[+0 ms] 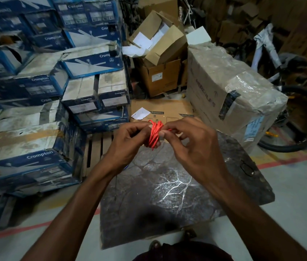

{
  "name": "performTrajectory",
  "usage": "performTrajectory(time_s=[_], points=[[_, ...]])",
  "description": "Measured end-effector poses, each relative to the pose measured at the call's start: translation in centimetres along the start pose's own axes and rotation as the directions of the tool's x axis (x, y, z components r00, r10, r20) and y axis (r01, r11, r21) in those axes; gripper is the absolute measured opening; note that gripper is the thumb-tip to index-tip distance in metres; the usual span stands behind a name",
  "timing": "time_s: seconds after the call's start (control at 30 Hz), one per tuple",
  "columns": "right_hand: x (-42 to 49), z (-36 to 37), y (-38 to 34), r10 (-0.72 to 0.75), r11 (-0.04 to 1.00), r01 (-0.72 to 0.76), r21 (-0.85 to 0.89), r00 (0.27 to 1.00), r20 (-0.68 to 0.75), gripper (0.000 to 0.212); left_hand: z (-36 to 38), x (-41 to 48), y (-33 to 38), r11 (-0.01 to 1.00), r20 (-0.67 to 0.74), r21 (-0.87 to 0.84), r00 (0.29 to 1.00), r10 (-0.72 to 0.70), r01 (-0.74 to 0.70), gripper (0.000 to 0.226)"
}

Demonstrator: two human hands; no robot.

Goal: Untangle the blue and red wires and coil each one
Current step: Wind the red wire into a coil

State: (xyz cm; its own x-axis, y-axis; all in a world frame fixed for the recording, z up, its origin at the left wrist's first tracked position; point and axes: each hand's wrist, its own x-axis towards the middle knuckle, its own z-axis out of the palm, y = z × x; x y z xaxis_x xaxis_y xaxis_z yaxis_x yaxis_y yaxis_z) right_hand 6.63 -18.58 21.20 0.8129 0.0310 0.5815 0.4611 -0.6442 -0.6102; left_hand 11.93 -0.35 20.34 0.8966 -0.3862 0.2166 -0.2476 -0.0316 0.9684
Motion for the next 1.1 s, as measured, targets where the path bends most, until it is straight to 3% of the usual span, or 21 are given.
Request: performTrajectory(time_s=[0.1, 0.2, 0.3, 0.37, 0.5, 0.6, 0.83, 0.9, 0.93, 1.0, 1.1], points=[[0.5, 0.1, 0.3, 0.103, 0.973, -0.111, 0.205, 0.993, 0.048, 0.012, -0.1, -0.3, 0.3, 0.987, 0.075, -0.135, 0.994, -0.075, 0.085, 0.027], [0.8, 0.2, 0.7, 0.164, 0.886, -0.232, 0.401, 0.966, 0.198, 0.013, -0.4, -0.6, 0.6, 0.955, 0.152, -0.246, 0.98, -0.129, 0.164, 0.025], [1.1, -0.2, 1.0, 0.106, 0.772, -0.324, 0.546, 0.914, 0.393, 0.014, -0.7, -0.8, 0.8, 0.923, 0.242, -0.296, 0.954, -0.177, 0.246, 0.027], [1.4, -0.3, 1.1, 0.054, 0.744, -0.319, 0.587, 0.904, 0.423, 0.013, -0.8, -0.7, 0.8, 0.897, 0.256, -0.334, 0.944, -0.21, 0.29, 0.03], [1.6, 0.2, 1.1, 0.087, 0.758, -0.271, 0.593, 0.943, 0.321, 0.012, -0.6, -0.5, 0.8, 0.867, 0.234, -0.385, 0.943, -0.238, 0.315, 0.027], [1.3, 0.9, 1.5, 0.176, 0.778, -0.259, 0.572, 0.964, 0.197, 0.015, 0.6, -0.2, 0.5, 0.873, 0.094, -0.392, 0.956, -0.276, 0.291, 0.026], [-0.2, 2.3, 3.0, 0.335, 0.764, -0.325, 0.557, 0.938, 0.088, 0.016, 2.4, -0.6, -1.6, 0.902, -0.006, -0.314, 0.949, -0.315, 0.297, 0.045], [-0.6, 2.7, 3.1, 0.366, 0.743, -0.334, 0.58, 0.928, 0.067, 0.015, 2.5, -0.7, -2.2, 0.927, 0.011, -0.201, 0.947, -0.322, 0.318, 0.053], [-0.8, 2.8, 3.2, 0.378, 0.735, -0.336, 0.589, 0.924, 0.056, 0.014, 2.4, -0.8, -2.3, 0.953, 0.01, -0.051, 0.954, -0.3, 0.3, 0.054], [-1.2, 3.0, 3.2, 0.402, 0.723, -0.341, 0.601, 0.915, 0.036, 0.013, 2.2, -0.9, -2.3, 0.953, 0.005, 0.218, 0.976, -0.217, 0.21, 0.046], [-1.9, 3.2, 3.4, 0.456, 0.702, -0.36, 0.615, 0.89, 0.001, 0.013, 2.4, -1.3, -2.3, 0.909, 0.022, 0.412, 0.997, -0.08, 0.064, 0.036]])
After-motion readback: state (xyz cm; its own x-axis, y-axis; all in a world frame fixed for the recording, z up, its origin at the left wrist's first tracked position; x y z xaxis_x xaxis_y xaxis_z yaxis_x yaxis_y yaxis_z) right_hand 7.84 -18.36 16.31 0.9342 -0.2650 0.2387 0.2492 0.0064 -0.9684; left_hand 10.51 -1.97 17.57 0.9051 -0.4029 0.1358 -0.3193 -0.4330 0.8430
